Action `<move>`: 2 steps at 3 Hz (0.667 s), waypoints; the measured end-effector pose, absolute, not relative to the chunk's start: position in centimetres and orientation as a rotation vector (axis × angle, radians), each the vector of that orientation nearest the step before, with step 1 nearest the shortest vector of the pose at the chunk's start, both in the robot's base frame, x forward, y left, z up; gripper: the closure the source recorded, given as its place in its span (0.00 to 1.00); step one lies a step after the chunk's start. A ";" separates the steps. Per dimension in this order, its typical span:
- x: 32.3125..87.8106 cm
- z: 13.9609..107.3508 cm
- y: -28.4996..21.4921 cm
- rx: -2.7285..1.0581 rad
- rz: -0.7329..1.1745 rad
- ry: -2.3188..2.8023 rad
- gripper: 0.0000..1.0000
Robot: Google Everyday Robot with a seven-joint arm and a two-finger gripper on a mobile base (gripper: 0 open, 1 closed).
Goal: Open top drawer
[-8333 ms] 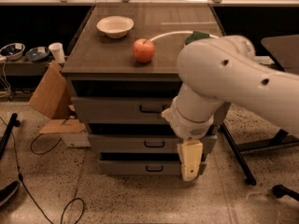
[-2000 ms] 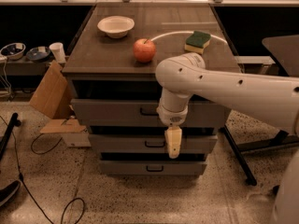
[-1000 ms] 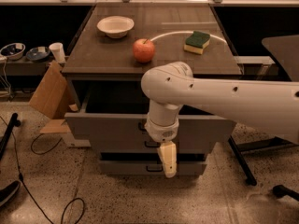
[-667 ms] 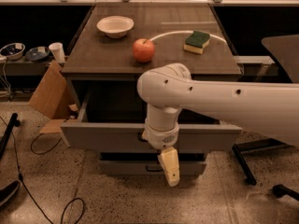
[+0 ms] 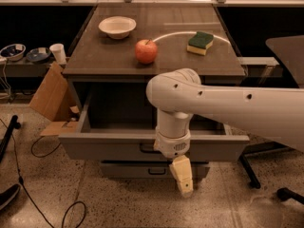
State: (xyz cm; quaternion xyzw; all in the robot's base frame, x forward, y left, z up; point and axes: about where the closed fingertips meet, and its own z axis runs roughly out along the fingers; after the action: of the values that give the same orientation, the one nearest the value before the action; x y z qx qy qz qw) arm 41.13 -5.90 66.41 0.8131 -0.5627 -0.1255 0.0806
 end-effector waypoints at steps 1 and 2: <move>40.7 66.0 -7.6 2.344 -0.400 -1.733 0.00; 40.4 66.1 -7.9 2.315 -0.398 -1.748 0.00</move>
Offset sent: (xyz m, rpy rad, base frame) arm -0.0211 -0.0598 0.0015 -0.1149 0.0903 -0.1583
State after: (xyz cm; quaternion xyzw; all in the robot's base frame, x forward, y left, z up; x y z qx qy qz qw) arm 40.37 -7.85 66.05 0.7861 -0.5936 -0.1353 0.1067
